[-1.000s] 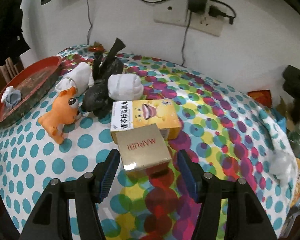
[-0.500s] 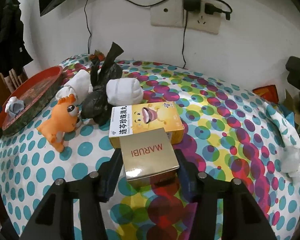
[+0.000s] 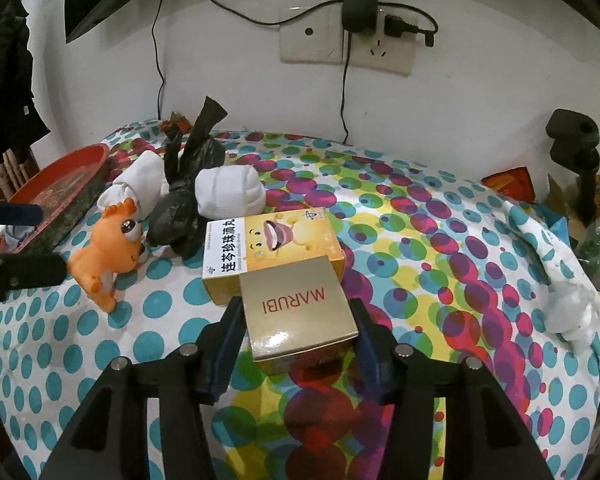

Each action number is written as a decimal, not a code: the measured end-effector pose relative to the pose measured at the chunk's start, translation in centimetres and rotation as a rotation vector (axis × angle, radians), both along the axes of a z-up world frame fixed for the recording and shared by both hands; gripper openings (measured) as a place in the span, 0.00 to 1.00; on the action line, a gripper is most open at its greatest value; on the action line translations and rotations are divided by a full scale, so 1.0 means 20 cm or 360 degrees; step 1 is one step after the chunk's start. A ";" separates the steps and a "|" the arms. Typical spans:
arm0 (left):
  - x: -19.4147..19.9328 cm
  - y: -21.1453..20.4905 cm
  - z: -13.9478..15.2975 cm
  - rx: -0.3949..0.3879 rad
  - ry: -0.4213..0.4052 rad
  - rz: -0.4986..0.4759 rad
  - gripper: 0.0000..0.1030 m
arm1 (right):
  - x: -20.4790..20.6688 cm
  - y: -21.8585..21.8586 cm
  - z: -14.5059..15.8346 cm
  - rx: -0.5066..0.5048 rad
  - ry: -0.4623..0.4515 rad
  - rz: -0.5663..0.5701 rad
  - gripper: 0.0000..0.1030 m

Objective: Organize objects
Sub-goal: 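Grasp the orange rubber toy with the left gripper, then carry the orange toy with the left gripper into the red tray and release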

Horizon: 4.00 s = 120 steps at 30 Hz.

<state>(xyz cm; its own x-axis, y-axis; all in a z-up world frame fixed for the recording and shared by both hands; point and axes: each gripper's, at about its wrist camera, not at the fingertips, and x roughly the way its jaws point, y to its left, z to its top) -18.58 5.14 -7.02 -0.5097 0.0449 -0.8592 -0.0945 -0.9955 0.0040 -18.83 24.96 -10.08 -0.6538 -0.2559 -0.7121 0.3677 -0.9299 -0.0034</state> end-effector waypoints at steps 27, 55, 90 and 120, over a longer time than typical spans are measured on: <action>-0.17 0.04 -0.15 0.0137 -0.0238 0.0054 0.41 | -0.01 0.02 0.00 -0.0050 -0.0020 -0.0008 0.51; 0.02 -0.21 0.15 -0.0001 -0.0057 0.0083 0.41 | -0.02 0.06 0.01 -0.0074 -0.0009 -0.0111 0.51; -0.11 -1.66 -0.02 -0.0110 -0.0170 0.0825 0.41 | -0.04 0.07 -0.01 -0.0028 -0.0034 -0.0187 0.51; 0.00 -1.71 0.04 -0.0102 -0.0087 0.0810 0.67 | -0.05 0.06 -0.02 0.0027 -0.0034 -0.0205 0.51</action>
<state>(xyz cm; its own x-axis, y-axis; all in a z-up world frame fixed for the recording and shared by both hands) -18.55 -29.04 -6.22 -0.4074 -0.2507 -0.8782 0.4000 -0.9134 0.0752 -19.76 26.17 -10.48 -0.6650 -0.1585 -0.7298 0.2455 -0.9693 -0.0132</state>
